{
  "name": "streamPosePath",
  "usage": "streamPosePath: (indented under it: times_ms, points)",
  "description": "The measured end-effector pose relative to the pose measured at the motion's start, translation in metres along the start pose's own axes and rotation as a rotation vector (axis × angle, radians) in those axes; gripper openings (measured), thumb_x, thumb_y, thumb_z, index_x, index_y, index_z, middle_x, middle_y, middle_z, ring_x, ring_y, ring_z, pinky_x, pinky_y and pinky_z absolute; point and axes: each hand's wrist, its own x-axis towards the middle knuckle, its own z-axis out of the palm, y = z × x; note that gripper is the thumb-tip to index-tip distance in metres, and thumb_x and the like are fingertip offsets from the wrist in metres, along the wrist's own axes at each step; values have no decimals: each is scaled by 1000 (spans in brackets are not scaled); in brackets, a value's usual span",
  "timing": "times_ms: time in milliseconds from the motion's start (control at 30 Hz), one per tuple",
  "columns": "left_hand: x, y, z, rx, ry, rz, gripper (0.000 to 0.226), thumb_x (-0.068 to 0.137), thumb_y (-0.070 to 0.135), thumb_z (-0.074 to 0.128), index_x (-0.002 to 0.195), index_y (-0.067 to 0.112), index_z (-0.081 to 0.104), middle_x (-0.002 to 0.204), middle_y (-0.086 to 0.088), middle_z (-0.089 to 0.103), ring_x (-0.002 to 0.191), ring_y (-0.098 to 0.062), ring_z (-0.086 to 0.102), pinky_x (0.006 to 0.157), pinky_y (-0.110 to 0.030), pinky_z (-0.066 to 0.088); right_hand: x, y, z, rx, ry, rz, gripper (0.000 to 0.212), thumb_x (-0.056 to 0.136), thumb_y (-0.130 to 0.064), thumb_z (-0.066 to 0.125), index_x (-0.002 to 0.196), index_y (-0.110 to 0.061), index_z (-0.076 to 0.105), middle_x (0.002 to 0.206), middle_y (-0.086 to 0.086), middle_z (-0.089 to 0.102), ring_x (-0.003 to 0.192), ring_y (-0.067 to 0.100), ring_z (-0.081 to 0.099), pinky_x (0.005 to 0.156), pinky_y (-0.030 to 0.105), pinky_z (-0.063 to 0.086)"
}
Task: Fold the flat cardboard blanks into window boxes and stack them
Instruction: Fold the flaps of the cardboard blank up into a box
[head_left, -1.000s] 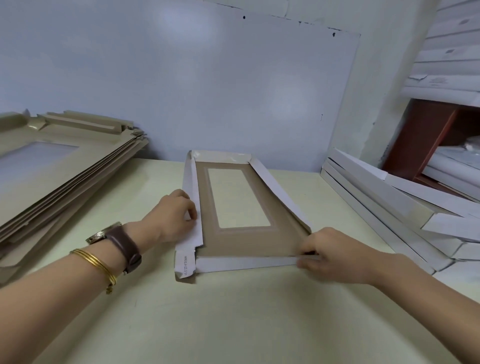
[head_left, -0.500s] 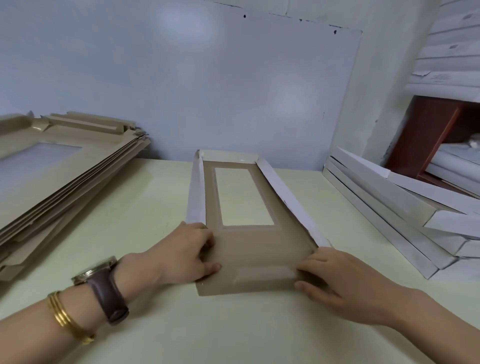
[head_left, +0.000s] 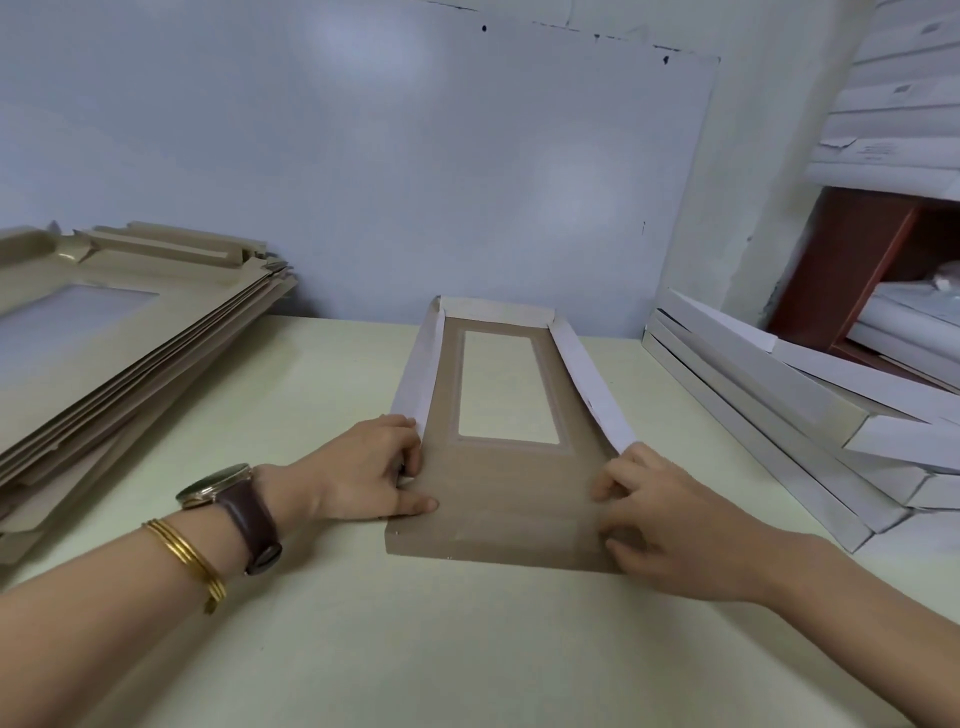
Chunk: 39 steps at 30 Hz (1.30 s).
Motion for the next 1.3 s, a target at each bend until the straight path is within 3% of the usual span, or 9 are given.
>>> streamPosePath:
  times_ms: [100, 200, 300, 400, 600, 800, 967, 1100, 1300]
  points:
    - [2, -4, 0, -28, 3, -36, 43, 67, 47, 82, 78, 15, 55, 97, 2, 54, 114, -4, 47, 93, -26, 41, 3, 5, -1, -70, -4, 54, 18, 85, -32, 49, 86, -28, 67, 122, -10, 40, 114, 15, 29, 90, 30, 26]
    - [2, -5, 2, -16, 33, -45, 43, 67, 49, 81, 76, 17, 53, 89, 7, 51, 93, -11, 51, 78, -23, 41, 1, 11, 2, -25, -8, 64, 19, 87, -29, 51, 94, -29, 68, 133, -7, 33, 122, 13, 26, 92, 27, 25]
    - [-1, -3, 5, 19, 71, -6, 40, 70, 50, 78, 74, 22, 50, 83, 7, 50, 83, -13, 46, 75, -24, 41, -3, 11, 4, 197, 74, 84, 33, 82, -19, 60, 115, -27, 63, 132, -7, 32, 118, 4, 38, 91, 11, 34]
    - [-6, -2, 8, 25, 96, 25, 34, 73, 49, 75, 75, 28, 49, 87, 12, 51, 90, -10, 45, 84, -26, 43, -5, 11, 4, 317, 134, 199, 42, 83, -22, 62, 124, -29, 53, 125, -13, 33, 110, -10, 41, 82, 1, 33]
    - [-18, -2, 16, 29, 192, 60, 31, 77, 46, 72, 97, 24, 62, 104, 14, 45, 107, -7, 32, 91, -17, 34, -17, 16, -1, 297, 42, 331, 19, 76, -25, 61, 95, -21, 62, 93, -11, 58, 99, 7, 48, 83, 20, 43]
    - [-34, -3, 20, -110, 265, 26, 35, 77, 35, 74, 95, 25, 46, 93, 12, 51, 90, -5, 44, 72, -19, 39, -35, 30, -1, 426, -54, 327, 62, 69, 4, 62, 121, -30, 56, 118, -21, 55, 111, -8, 49, 90, 6, 35]
    - [-37, -4, 16, -113, 260, 53, 28, 73, 31, 79, 78, 22, 53, 91, 13, 58, 89, -5, 52, 73, -19, 41, -36, 38, 13, 321, 133, 215, 52, 71, 18, 56, 113, -10, 68, 111, -4, 68, 105, 17, 64, 90, 29, 49]
    - [-37, -5, 14, -126, 254, 35, 22, 69, 26, 82, 76, 20, 61, 95, 10, 54, 88, -4, 55, 71, -9, 38, -35, 41, 20, 341, 226, 171, 29, 78, 12, 69, 103, -3, 73, 107, -1, 71, 99, 18, 69, 87, 30, 52]
    - [-42, -4, 12, -189, 335, 58, 47, 65, 19, 83, 83, 23, 39, 88, 9, 51, 82, -4, 48, 68, -14, 39, -29, 45, 17, 389, 164, 251, 22, 89, -2, 65, 101, -17, 75, 101, -11, 71, 100, 9, 64, 88, 34, 52]
